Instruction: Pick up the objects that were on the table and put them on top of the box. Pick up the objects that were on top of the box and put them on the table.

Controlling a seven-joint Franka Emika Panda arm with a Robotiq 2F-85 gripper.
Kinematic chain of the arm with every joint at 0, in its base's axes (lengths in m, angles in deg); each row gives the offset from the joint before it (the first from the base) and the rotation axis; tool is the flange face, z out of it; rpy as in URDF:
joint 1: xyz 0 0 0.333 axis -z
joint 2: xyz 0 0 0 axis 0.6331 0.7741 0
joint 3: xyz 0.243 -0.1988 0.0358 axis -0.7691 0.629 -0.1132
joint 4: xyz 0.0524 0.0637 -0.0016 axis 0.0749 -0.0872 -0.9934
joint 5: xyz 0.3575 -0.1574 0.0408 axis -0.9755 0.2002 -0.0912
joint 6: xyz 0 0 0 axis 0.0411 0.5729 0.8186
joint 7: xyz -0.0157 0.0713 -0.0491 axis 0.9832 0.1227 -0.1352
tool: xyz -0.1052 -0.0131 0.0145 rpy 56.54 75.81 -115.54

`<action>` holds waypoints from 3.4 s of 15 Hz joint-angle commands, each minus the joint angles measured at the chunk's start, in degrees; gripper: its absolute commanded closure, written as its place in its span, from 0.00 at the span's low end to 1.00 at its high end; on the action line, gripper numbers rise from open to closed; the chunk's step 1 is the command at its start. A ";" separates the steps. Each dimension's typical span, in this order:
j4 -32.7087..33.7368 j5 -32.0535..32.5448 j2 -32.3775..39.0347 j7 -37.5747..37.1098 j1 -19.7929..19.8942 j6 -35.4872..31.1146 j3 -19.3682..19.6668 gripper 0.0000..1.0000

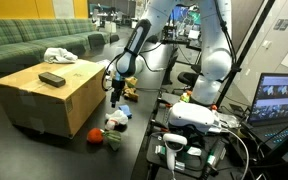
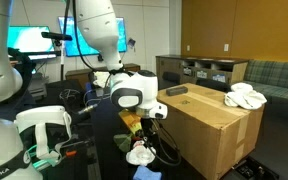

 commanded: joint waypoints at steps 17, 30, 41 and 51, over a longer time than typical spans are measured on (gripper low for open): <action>-3.40 0.14 10.38 -20.27 -10.35 -22.96 18.32 0.00; -0.51 -1.50 16.32 -31.84 -19.48 -24.13 22.71 0.00; 1.65 -1.95 20.38 -33.53 -20.96 -23.97 25.14 0.00; 2.18 -1.57 19.62 -33.56 -20.34 -23.06 23.98 0.62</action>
